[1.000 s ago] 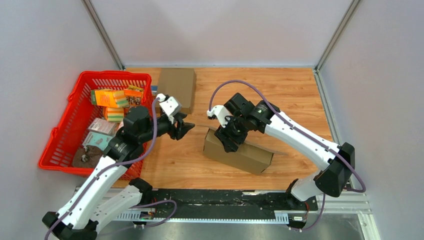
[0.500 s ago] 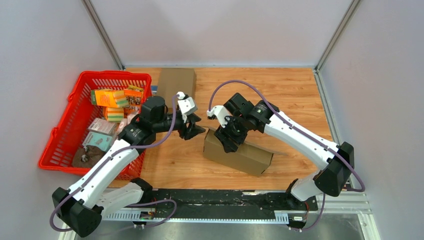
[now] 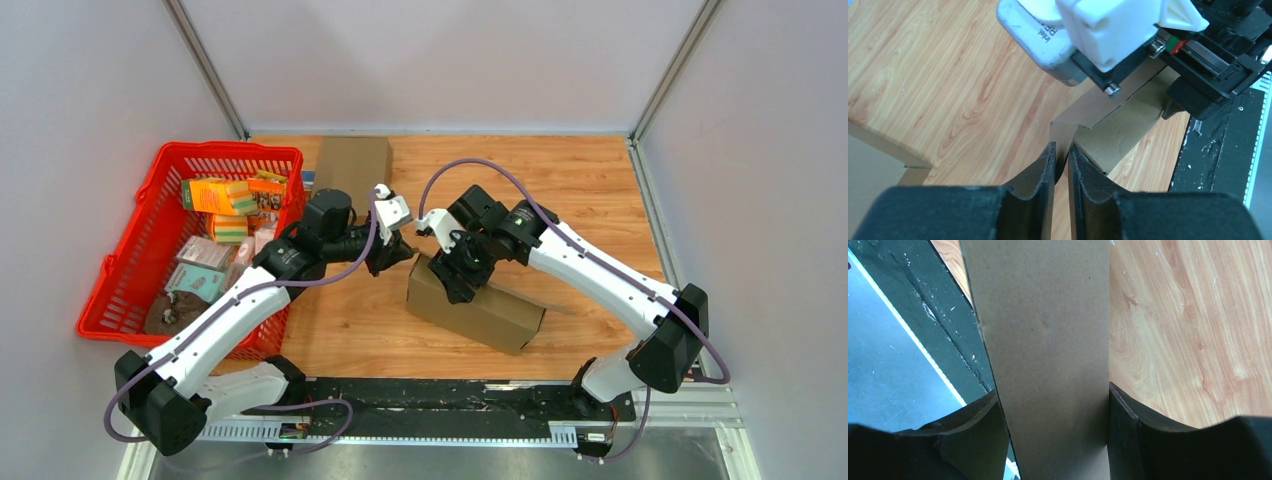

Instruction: Fold the paper box

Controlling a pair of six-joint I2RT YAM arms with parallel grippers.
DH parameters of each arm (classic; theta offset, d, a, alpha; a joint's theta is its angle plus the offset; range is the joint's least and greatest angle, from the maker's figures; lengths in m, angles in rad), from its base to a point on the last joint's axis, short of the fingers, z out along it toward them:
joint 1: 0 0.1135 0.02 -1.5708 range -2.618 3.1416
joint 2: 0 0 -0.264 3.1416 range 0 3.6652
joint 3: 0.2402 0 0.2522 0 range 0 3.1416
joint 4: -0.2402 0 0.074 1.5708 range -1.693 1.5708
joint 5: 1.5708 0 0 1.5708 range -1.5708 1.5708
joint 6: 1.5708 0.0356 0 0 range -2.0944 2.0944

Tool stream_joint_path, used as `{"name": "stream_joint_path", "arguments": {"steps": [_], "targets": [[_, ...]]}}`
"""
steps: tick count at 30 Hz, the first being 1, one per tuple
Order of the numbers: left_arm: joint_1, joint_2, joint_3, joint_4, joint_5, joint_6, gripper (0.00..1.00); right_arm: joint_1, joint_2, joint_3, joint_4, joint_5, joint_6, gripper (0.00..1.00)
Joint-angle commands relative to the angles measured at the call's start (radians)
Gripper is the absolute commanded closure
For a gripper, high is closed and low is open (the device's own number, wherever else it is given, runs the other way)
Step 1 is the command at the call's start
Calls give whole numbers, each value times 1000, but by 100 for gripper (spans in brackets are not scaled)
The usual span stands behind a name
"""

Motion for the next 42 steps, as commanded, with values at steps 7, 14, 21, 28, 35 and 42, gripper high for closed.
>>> {"name": "stream_joint_path", "arguments": {"steps": [7,14,21,28,35,42], "targets": [[-43,-8,54,5,-48,-106,98,14,-23,-27,92,48,72,58],[-46,56,138,-73,-59,-310,100,54,23,-6,98,118,102,56],[-46,50,105,-46,-137,-563,100,63,29,-12,168,165,179,49],[-46,29,27,-3,-162,-649,100,69,6,-47,244,173,218,46],[-46,43,22,-33,-166,-680,100,69,-3,-59,248,171,215,44],[-46,69,135,-110,-145,-755,100,69,4,-67,251,162,207,44]]}}
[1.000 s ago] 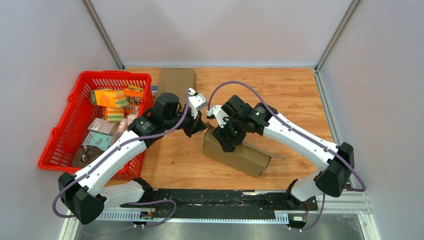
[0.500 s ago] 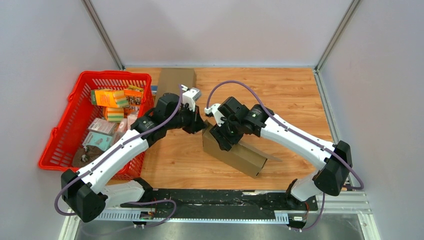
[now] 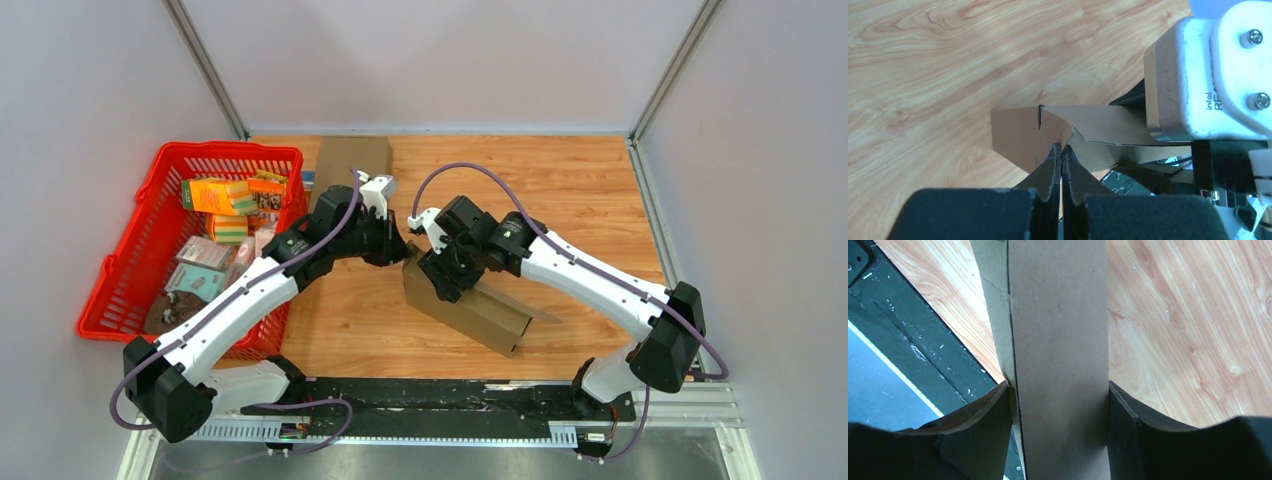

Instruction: Fold the paper box

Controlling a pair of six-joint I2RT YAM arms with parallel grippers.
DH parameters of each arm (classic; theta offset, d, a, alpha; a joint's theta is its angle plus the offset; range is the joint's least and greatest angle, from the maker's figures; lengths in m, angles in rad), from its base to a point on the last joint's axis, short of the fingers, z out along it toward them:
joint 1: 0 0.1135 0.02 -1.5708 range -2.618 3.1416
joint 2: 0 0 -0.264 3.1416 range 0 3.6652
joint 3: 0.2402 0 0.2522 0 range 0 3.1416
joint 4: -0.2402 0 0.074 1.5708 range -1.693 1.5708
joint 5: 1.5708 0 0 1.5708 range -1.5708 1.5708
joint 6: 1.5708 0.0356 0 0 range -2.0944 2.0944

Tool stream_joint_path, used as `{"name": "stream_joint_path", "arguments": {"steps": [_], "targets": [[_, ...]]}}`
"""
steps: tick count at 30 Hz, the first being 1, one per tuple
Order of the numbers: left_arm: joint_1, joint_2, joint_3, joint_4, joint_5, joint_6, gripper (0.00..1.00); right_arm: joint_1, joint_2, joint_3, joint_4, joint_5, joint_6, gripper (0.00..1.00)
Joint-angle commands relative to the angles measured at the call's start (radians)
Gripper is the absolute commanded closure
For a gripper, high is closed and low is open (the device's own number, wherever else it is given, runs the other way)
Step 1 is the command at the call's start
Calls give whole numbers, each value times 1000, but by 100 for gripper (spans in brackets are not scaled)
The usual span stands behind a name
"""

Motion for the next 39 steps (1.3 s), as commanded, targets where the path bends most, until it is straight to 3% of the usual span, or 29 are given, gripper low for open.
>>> {"name": "stream_joint_path", "arguments": {"steps": [1,15,18,25,39], "targets": [[-12,14,114,-54,90,-82,100,5,-4,-16,113,-2,40,44],[-3,31,151,-78,168,-156,100,5,7,-37,131,-13,28,44],[-3,19,153,-87,156,-110,100,5,7,-37,131,-18,28,44],[-5,6,104,-144,-3,34,79,3,-6,-36,136,-33,31,44],[-8,15,42,-86,-100,125,67,3,5,-31,137,-56,36,45]]}}
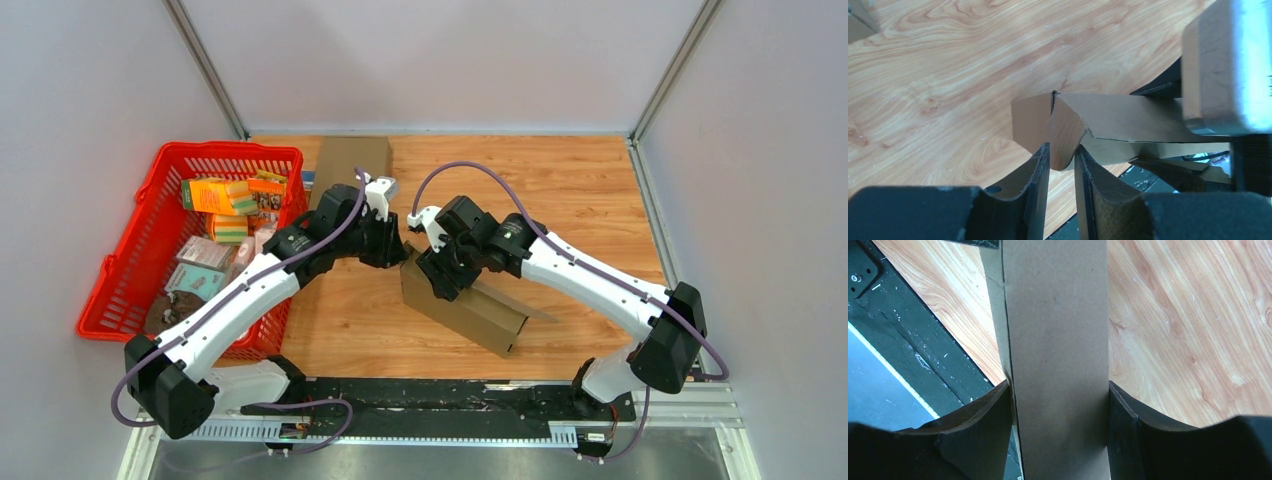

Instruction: Fold the paper box

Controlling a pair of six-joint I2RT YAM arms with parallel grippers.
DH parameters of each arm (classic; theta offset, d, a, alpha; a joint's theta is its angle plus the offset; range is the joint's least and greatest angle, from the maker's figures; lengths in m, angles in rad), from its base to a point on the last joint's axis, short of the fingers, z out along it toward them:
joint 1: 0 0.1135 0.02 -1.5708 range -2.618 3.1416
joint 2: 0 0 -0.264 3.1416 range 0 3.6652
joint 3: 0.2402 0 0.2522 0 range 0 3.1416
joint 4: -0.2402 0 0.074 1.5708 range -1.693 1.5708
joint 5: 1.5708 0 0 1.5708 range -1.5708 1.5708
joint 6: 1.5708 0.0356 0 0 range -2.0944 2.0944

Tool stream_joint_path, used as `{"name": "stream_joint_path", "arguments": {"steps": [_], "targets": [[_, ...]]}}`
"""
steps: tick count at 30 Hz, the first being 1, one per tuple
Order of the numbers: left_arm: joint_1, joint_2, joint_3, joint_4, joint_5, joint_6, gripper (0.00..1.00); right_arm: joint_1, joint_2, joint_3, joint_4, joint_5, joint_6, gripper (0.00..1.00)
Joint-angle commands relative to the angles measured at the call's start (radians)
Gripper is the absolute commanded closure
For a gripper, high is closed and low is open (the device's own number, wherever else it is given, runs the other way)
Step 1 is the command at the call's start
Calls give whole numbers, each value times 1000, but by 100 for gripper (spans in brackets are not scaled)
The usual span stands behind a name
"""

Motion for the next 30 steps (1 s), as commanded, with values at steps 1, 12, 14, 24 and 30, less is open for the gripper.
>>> {"name": "stream_joint_path", "arguments": {"steps": [1,12,14,24,30], "targets": [[-6,-11,-24,41,-50,60,67,3,15,-11,86,-40,31,45],[-7,14,25,1,-16,54,95,5,18,-25,82,14,14,43],[-6,23,68,-44,4,43,97,3,24,-22,74,29,11,43],[-7,92,226,-204,112,8,100,25,47,-22,48,88,-9,37],[-6,93,223,-190,166,-31,100,26,39,-25,60,85,-8,35]]}}
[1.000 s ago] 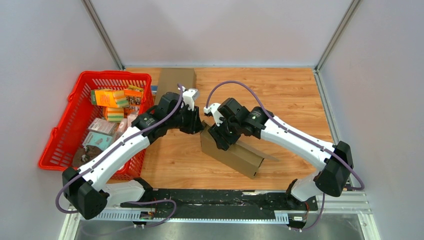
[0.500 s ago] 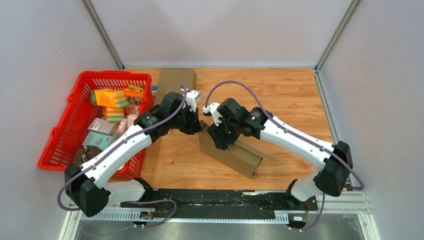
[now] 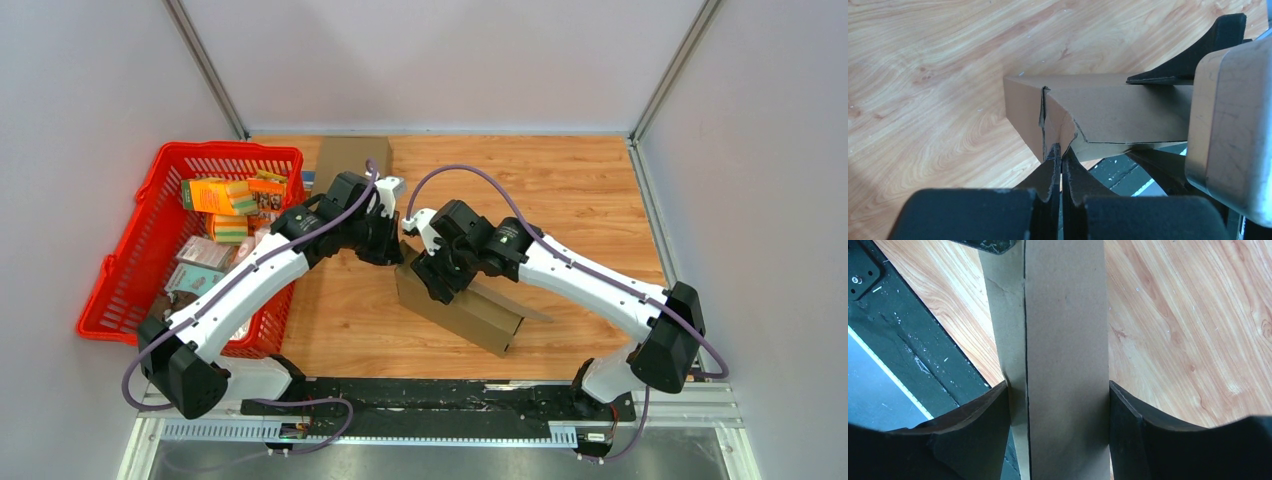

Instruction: Fold the paper box

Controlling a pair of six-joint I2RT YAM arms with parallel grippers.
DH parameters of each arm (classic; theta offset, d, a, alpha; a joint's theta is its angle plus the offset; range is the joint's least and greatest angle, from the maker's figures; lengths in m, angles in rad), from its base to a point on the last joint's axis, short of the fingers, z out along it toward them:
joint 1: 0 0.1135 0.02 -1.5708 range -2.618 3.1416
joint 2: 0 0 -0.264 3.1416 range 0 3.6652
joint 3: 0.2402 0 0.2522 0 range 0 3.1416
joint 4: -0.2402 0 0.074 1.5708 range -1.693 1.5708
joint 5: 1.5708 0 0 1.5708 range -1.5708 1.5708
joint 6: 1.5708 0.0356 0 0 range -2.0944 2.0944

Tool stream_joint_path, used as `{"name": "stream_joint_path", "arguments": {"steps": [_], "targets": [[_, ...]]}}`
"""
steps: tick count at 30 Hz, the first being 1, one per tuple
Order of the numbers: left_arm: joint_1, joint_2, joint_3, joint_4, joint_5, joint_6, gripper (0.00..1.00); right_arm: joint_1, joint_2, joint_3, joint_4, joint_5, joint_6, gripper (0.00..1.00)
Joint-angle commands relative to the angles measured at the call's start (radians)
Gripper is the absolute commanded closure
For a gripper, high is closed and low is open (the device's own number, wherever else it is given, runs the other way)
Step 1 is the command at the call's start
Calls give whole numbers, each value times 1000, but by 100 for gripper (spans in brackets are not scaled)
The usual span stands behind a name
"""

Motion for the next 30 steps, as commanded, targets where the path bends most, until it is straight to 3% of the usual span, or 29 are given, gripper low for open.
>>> {"name": "stream_joint_path", "arguments": {"steps": [1,8,16,20,26,30], "targets": [[-8,-18,64,31,138,-64,100,-1,33,-20,32,53,-5,35],[-10,-29,45,-19,51,1,100,-1,18,-25,34,48,-3,32],[-10,-29,-19,-42,-47,66,100,-4,-76,-48,43,58,66,17],[-8,-50,-15,-47,-70,69,100,-33,-186,-88,9,82,211,7],[-10,-56,13,-87,-87,74,100,-66,-402,-146,-193,116,389,2],[-8,-49,18,-96,-82,75,100,-64,-507,-155,-387,235,515,8]]}}
